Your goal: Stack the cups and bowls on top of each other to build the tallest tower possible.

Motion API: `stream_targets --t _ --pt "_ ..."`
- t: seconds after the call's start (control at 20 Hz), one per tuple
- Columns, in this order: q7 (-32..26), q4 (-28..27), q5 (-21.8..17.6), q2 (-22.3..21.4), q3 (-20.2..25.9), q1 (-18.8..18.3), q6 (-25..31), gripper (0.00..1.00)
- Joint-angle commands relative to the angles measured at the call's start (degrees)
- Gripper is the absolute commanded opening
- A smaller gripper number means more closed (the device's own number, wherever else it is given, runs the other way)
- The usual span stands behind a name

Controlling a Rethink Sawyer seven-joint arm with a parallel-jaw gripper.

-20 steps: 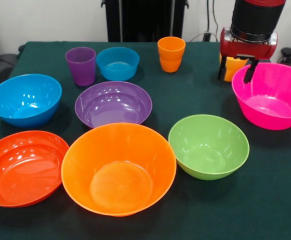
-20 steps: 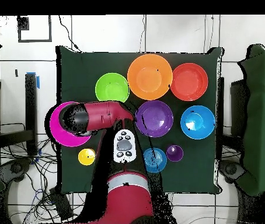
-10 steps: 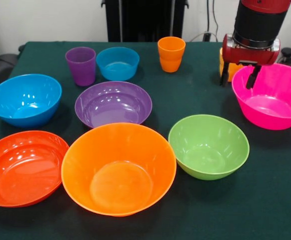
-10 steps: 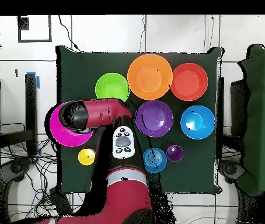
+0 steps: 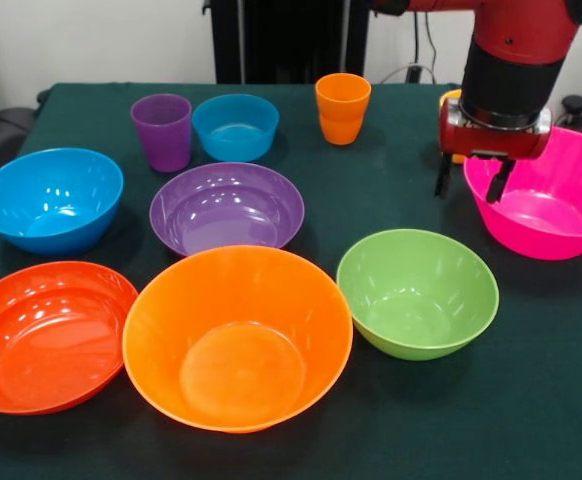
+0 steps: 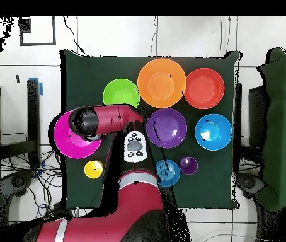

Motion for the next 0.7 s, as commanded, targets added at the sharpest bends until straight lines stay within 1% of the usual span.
stream_targets --t 0.05,0.2,0.5,0.7 --pt "2.1 -3.2 -1.4 4.8 4.3 -1.0 -5.9 1.00" --pt "2.2 -3.4 -1.4 5.0 4.1 -0.8 -5.9 1.00" --pt "3.6 -3.6 -1.4 6.1 3.1 0.4 -8.0 1.00" --pt "3.6 -3.9 -1.3 6.2 2.8 0.7 -7.6 1.00"
